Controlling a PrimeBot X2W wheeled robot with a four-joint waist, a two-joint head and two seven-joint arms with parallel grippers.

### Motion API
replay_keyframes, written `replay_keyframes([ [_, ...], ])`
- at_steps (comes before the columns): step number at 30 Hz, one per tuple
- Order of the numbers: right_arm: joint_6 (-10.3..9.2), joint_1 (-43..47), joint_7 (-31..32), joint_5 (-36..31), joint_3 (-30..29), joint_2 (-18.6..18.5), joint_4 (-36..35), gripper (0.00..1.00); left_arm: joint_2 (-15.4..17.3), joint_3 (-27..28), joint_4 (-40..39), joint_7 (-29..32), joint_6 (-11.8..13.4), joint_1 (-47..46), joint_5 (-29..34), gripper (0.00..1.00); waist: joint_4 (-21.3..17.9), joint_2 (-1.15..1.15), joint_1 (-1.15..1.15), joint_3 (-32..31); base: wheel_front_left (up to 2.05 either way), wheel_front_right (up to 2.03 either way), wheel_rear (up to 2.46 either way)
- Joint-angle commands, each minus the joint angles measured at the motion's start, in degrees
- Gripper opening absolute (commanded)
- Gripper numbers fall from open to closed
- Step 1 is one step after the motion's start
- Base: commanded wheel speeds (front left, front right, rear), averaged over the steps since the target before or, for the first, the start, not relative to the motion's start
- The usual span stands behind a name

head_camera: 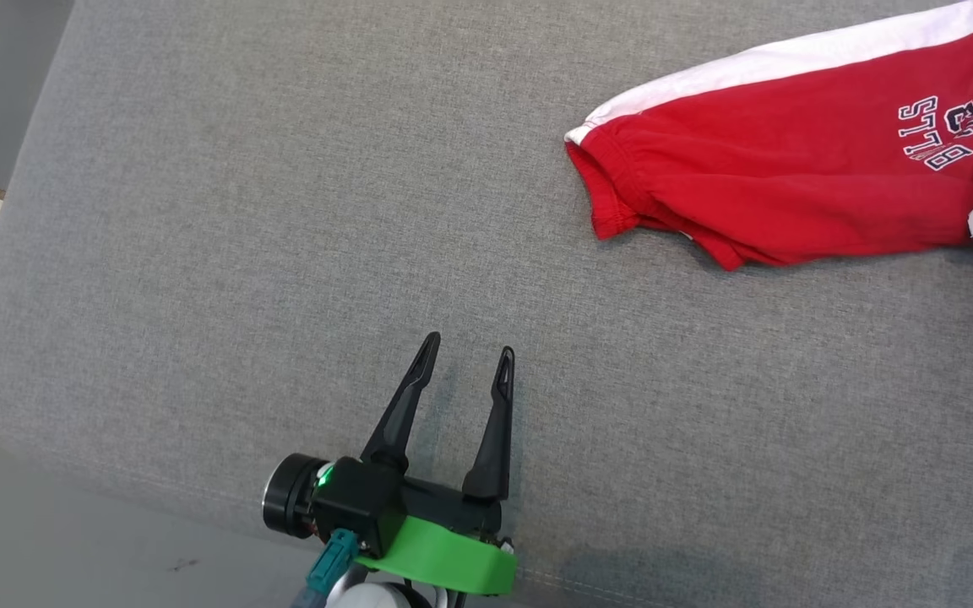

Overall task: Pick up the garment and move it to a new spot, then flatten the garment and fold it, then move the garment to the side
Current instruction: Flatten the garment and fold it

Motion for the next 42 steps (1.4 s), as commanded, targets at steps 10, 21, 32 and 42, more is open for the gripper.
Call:
replay_keyframes([
  [10, 0.02, 3.12, -3.07, 2.79, 3.08, 3.04, 0.8, 0.0, -0.01, 0.94, 1.27, -0.23, -0.09, -1.29, 0.84, 1.0, -2.42, 0.0, 0.0, -1.53, 0.0, 0.0, 0.0],
  [21, -0.01, 9.94, -8.86, 9.25, 3.3, 2.22, -5.73, 0.0, 0.01, 3.14, 2.52, -0.23, -0.72, 0.65, 2.74, 1.0, -8.61, 0.0, 0.0, -6.62, 0.0, 0.0, 0.0],
  [32, 0.0, 14.61, -9.56, 7.78, 0.8, 0.08, -10.22, 0.0, 0.02, 4.94, 3.4, -0.23, -1.89, 2.26, 3.66, 1.0, -12.11, 0.0, 0.0, -9.6, 0.0, 0.0, 0.0],
  [42, 0.01, 12.15, -9.55, 2.27, 1.36, 2.83, -18.86, 0.0, 0.03, 4.24, 3.72, -0.23, -1.77, 2.33, 2.27, 1.0, -11.66, 0.0, 0.0, -10.85, 0.0, 0.0, 0.0],
])
